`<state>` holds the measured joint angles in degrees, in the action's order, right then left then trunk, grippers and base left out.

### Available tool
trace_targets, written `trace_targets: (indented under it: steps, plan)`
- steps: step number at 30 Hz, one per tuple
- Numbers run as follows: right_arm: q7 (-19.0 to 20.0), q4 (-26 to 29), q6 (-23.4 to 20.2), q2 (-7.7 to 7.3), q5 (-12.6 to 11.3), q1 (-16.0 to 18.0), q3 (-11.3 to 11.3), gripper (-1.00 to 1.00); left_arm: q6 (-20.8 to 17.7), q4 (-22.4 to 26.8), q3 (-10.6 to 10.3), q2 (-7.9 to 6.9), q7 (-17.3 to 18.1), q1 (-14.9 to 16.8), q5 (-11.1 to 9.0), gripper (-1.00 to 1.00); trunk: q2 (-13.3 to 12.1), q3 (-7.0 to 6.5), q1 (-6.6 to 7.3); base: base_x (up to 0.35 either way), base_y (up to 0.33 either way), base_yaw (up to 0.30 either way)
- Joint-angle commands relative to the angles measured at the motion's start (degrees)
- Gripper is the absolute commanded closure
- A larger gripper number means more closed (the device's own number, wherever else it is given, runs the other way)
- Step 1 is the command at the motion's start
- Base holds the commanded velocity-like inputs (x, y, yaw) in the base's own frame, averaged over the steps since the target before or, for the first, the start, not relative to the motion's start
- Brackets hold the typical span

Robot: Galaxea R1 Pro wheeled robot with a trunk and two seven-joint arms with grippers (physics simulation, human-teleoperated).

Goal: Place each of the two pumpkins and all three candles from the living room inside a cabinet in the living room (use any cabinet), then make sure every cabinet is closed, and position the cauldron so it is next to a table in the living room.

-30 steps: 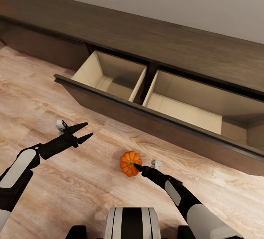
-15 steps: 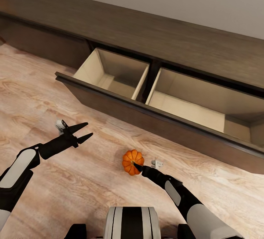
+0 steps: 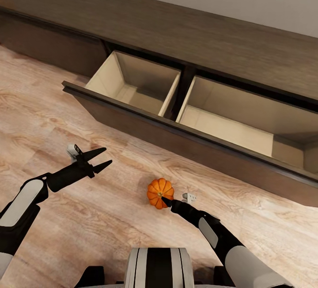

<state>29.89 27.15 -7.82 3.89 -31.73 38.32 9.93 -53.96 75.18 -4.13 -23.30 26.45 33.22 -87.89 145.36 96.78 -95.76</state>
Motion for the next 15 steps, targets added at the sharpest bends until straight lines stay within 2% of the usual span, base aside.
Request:
trace_targets:
  steps: [1, 10, 15]
  plan:
    - [0.1, 0.0, 0.0, -0.01, 0.0, 0.0, 0.0, -1.00, 0.0, 0.0, 0.0, -0.01, 0.0, 0.0, 0.0, -1.00, 0.0, 0.00, 0.00, 0.000, 0.000, 0.000]
    - [-0.5, -0.1, 0.1, 0.11, 0.1, 0.0, 0.0, -1.00, 0.0, 0.0, 0.0, 0.00, 0.0, 0.0, 0.0, -1.00, 0.0, 0.00, 0.00, 0.000, 0.000, 0.000]
    - [-4.4, 0.0, 0.0, 0.15, 1.1, 0.0, -0.1, -1.00, 0.0, 0.0, 0.0, -0.05, 0.0, 0.0, 0.0, -1.00, 0.0, 0.00, 0.00, 0.000, 0.000, 0.000]
